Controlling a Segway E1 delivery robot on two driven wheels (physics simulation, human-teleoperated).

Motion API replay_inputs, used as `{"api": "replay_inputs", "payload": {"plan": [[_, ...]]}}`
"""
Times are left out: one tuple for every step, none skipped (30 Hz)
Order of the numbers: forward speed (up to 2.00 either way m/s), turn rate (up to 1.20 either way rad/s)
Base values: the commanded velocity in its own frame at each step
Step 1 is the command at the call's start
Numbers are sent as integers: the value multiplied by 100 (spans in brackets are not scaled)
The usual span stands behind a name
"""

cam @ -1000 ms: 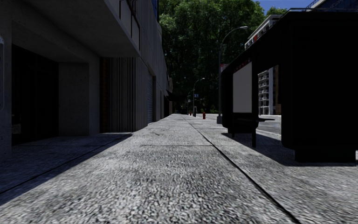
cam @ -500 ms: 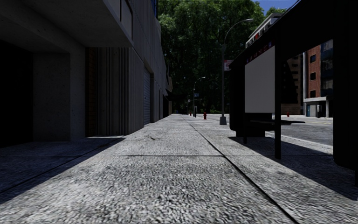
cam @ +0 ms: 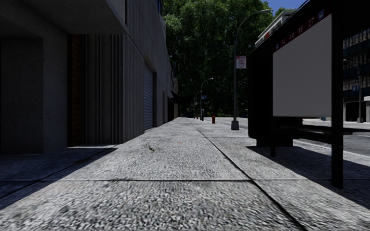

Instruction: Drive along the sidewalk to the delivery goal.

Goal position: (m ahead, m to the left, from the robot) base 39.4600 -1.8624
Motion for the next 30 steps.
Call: {"api": "replay_inputs", "payload": {"plan": [[200, 0], [200, 0], [200, 0], [200, 0], [200, 0], [200, 0], [200, 0], [200, 0], [200, 0], [200, 0], [200, 0], [200, 0], [200, 0], [200, 0], [200, 0], [200, 0], [200, 0], [200, 0], [200, 0], [200, 0], [200, 0], [200, 0], [200, 0], [200, 0], [200, 0], [200, 0], [200, 0], [200, 0], [200, 0], [200, 0]]}}
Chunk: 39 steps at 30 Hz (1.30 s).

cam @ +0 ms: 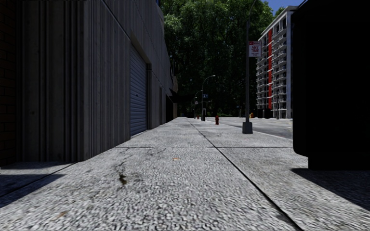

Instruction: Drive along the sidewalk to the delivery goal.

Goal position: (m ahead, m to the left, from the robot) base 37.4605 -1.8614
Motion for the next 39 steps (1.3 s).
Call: {"api": "replay_inputs", "payload": {"plan": [[200, 0], [200, 0], [200, 0], [200, 0], [200, 0], [200, 0], [200, 0], [200, 0], [200, 0], [200, 0], [200, 0], [200, 0], [200, 0], [200, 0], [200, 0], [200, 0], [200, 0], [200, 0], [200, 0], [200, 0], [200, 0], [200, 0], [200, 0], [200, 0], [200, 0], [200, 0], [200, 0], [200, 0], [200, 0], [200, 0], [200, 0], [200, 0], [200, 0], [200, 0], [200, 0], [200, 0], [200, 0], [200, 0], [200, 0]]}}
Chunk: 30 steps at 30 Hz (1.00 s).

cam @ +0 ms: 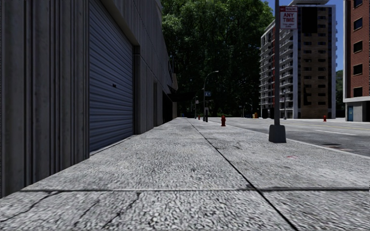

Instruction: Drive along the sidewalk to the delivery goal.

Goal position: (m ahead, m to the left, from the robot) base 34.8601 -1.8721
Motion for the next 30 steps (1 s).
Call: {"api": "replay_inputs", "payload": {"plan": [[200, 0], [200, 0], [200, 0], [200, 0], [200, 0], [200, 0], [200, 0], [200, 0], [200, 0], [200, 0], [200, 0], [200, 0], [200, 0], [200, 0], [200, 0], [200, 0], [200, -4], [200, -11], [200, -11], [200, -14], [200, -14], [200, -15], [200, -15], [200, -19], [200, -22], [200, -23], [200, -23], [200, -23], [200, -23], [200, -23]]}}
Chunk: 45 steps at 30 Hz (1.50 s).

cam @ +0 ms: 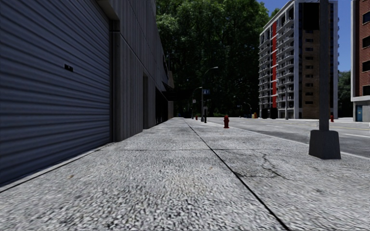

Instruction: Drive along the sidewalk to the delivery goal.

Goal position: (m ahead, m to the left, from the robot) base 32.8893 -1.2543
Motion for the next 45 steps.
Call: {"api": "replay_inputs", "payload": {"plan": [[200, -23], [200, -23], [200, -23], [200, -17], [200, -2], [200, 0], [200, 0], [200, 0], [200, 0], [200, 0], [200, 0], [200, 0], [200, 0], [200, 0], [200, 0], [200, 0], [200, 0], [200, 0], [200, 0], [200, 0], [200, 0], [200, 0], [200, 0], [200, 0], [200, 0], [200, 0], [200, 0], [200, 0], [200, 0], [200, 0], [200, 0], [200, 0], [200, 0], [200, 0], [200, 0], [200, 0], [200, 0], [200, 0], [200, 0], [200, 0], [200, 0], [200, 0], [200, 0], [200, 0], [200, 0]]}}
